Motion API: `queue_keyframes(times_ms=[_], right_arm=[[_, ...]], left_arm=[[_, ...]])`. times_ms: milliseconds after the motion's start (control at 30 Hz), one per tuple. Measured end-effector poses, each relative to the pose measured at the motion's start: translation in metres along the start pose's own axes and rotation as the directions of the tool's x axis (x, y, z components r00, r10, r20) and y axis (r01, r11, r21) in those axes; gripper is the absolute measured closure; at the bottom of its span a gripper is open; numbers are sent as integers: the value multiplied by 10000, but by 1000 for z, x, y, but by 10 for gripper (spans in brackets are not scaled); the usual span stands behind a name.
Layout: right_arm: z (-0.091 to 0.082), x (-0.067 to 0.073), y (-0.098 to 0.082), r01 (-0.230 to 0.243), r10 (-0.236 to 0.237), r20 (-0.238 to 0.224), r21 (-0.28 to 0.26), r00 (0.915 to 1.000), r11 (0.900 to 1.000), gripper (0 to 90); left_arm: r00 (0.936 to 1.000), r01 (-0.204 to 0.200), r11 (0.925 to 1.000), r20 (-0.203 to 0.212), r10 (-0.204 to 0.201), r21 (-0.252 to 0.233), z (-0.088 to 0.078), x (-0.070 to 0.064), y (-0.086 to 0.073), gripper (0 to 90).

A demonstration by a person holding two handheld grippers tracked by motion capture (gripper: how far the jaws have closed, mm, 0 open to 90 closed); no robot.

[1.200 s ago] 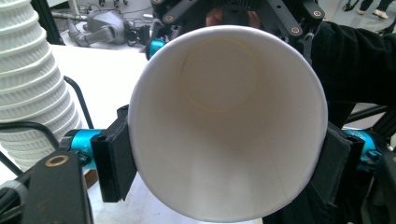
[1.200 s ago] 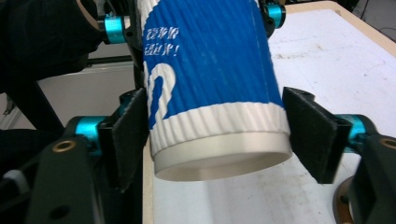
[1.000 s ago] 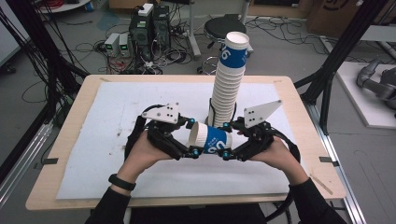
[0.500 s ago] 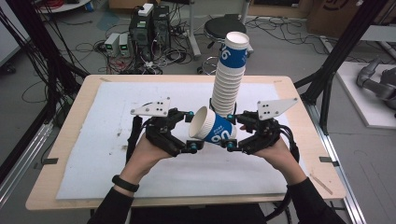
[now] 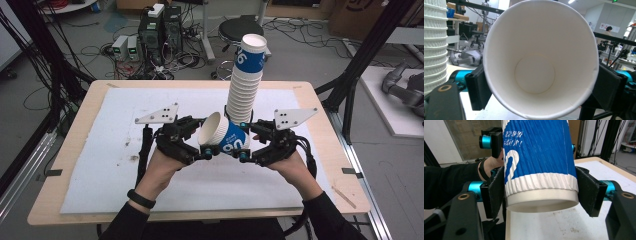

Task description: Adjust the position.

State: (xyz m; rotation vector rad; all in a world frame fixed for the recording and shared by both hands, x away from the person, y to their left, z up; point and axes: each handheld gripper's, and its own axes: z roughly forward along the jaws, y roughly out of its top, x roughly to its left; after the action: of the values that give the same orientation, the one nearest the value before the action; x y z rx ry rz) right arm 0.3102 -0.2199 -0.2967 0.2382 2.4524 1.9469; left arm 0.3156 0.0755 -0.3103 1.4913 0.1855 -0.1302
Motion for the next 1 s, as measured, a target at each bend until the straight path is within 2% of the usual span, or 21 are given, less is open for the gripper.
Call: queue_keyframes(times_ms=[33,100,367,467,500,567,600,633,733,867,933,1000], right_arm=[[1,1,0,-126,126,-51,20,9999,9999,302],[1,1,-1,-34,33,-65,-42,10000,10000,302],[3,0,-2,-23,24,-149,76,9999,10000,302],[3,-1,-3,50,-45,-171,305,9998,9995,299],[3,0,-3,23,-13,-174,535,9998,9986,296],[4,0,-3,190,-188,-34,711,9998,9973,285],[4,1,-3,106,-109,23,887,9999,9960,267],[4,-1,-3,227,-235,63,1041,9997,9943,238],[3,-1,-1,303,-349,285,1492,9990,9883,229],[3,2,0,468,-559,429,1881,9975,9810,226],[6,2,0,553,-653,411,2105,9970,9760,217],[10,2,-2,433,-529,336,2410,9980,9695,215]], left_arm=[[10000,-39,10000,-12,39,-22,0,0,0,188],[10000,-18,10000,-11,18,-97,-2,0,0,212],[9999,-115,9999,-44,115,53,-2,0,0,239],[9997,-223,9990,-91,227,391,-2,0,1,241],[9995,-248,9983,-159,257,536,-1,-1,2,241],[9991,-302,9958,-282,327,861,-1,-2,4,245],[9988,-351,9947,-313,383,967,-1,-3,5,245],[9986,-371,9934,-347,411,1082,-2,-3,5,246],[9965,-531,9842,-543,631,1691,-3,-4,8,247],[9920,-706,9581,-810,966,2776,0,-6,10,249],[9911,-727,9491,-839,1030,3063,2,-7,10,250],[9881,-793,9336,-962,1199,3494,5,-8,11,250]])
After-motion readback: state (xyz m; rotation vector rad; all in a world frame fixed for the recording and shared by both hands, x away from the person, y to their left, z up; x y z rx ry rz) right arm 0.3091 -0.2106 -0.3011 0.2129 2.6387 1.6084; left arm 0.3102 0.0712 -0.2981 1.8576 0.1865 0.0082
